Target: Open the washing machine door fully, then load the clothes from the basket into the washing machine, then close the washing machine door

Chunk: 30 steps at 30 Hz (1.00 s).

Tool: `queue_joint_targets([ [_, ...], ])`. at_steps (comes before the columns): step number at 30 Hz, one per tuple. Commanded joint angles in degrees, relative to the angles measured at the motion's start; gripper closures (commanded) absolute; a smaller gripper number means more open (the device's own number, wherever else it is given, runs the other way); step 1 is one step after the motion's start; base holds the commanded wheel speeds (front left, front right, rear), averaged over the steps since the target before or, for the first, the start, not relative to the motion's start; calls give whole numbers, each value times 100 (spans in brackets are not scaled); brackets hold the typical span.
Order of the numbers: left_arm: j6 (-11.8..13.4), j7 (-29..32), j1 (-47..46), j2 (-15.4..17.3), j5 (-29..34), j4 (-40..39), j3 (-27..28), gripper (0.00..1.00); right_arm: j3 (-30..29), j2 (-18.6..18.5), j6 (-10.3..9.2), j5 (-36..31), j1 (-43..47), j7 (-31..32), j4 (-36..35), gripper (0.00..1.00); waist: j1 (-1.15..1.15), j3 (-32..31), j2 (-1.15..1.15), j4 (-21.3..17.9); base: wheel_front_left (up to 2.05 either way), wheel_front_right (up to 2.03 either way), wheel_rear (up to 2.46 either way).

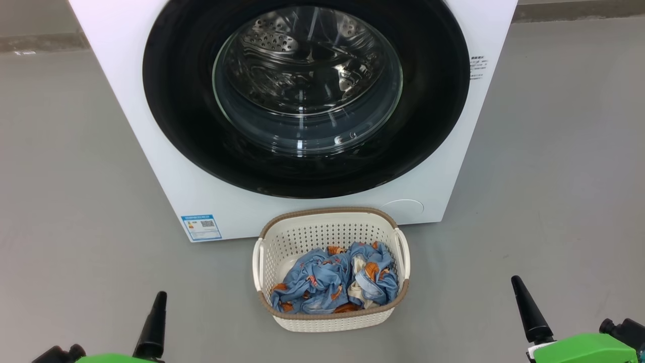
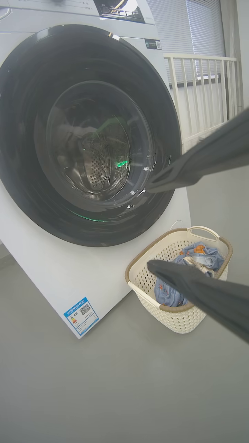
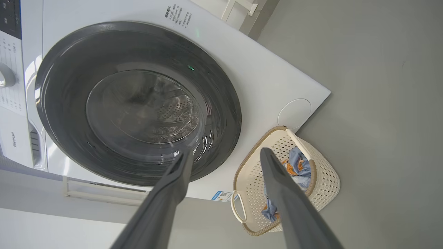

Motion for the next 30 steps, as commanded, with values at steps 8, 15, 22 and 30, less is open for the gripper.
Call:
queue_joint_targets([
  [8,-13,-192,-131,144,667,-241,10,0,126,-133,4,-684,-225,-191,-124,0,-1,-4,0,-6,0,0,0],
  [15,-14,-310,-116,171,1160,-287,-38,0,182,-175,4,-1159,-213,-308,-134,0,-1,-1,0,-7,0,0,0],
  [22,-15,-428,-99,183,1634,-342,-82,0,246,-217,5,-1616,-203,-425,-140,0,-1,1,0,-6,0,0,0],
  [30,-16,-564,-86,198,2181,-409,-113,0,336,-277,6,-2123,-210,-560,-135,0,-1,10,0,-15,0,0,0],
])
